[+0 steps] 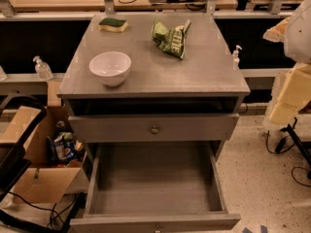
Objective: Place green jalapeno chip bag into middle drawer
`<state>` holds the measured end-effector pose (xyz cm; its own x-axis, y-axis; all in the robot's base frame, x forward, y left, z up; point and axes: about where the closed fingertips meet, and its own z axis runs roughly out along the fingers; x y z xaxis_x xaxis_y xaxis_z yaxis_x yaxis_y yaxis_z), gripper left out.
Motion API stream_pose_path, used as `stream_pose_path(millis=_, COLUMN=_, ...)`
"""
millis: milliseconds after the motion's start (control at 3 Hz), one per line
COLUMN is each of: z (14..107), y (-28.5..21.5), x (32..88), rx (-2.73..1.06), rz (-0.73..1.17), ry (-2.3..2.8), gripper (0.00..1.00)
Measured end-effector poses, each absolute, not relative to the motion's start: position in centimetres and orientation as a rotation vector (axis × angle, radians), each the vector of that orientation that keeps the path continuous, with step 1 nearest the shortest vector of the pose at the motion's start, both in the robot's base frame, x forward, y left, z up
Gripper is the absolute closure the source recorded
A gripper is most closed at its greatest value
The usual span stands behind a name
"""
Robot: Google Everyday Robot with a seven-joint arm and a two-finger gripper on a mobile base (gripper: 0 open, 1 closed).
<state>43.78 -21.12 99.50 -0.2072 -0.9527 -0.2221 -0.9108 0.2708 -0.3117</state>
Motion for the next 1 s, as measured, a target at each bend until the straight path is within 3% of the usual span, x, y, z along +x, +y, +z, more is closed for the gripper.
stream_pose_path(millis=333, z=99.5, y=-21.1, x=43.8, rx=-1.693, rz=-0.158, ry=2.181, gripper=0.0)
stream_pose_path(millis=1000, z=99.5, y=-21.2, x=51.8, rx=-1.54, rz=-0.197, ry=2.012, gripper=0.0)
